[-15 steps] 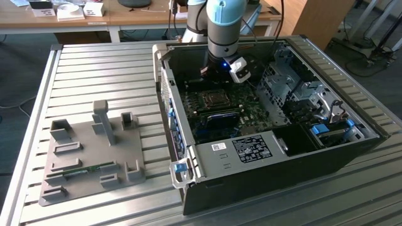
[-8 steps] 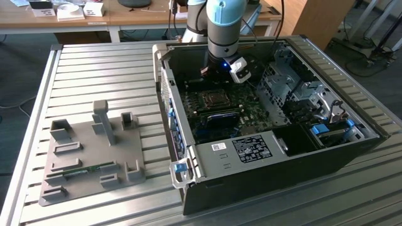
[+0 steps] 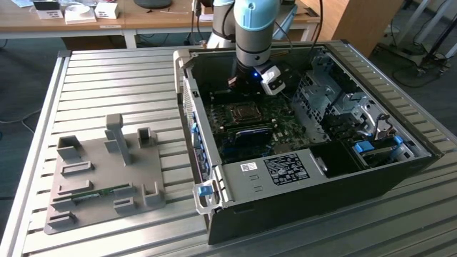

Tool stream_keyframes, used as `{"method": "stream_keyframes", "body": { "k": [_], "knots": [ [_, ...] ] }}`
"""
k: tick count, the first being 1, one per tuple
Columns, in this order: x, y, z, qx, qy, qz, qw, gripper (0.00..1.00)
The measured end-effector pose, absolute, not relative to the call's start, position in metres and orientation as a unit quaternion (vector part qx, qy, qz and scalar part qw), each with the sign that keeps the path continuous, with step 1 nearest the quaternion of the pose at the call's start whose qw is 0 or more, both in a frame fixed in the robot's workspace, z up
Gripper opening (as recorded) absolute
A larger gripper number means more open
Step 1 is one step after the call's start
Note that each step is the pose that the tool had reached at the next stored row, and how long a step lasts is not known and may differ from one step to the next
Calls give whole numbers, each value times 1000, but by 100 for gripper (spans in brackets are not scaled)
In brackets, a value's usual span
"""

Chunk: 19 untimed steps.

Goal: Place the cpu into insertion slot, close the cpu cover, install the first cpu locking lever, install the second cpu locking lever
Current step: 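Install the first cpu locking lever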

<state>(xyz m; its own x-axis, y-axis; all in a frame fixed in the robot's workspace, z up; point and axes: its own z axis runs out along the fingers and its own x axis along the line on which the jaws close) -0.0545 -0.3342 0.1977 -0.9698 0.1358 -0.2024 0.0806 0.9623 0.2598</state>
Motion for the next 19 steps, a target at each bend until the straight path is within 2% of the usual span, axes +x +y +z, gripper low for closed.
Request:
{"method": "stream_keyframes", "body": {
  "k": [19],
  "knots": [
    [-58, -334, 192, 54, 984, 126, 117, 11]
  ]
}}
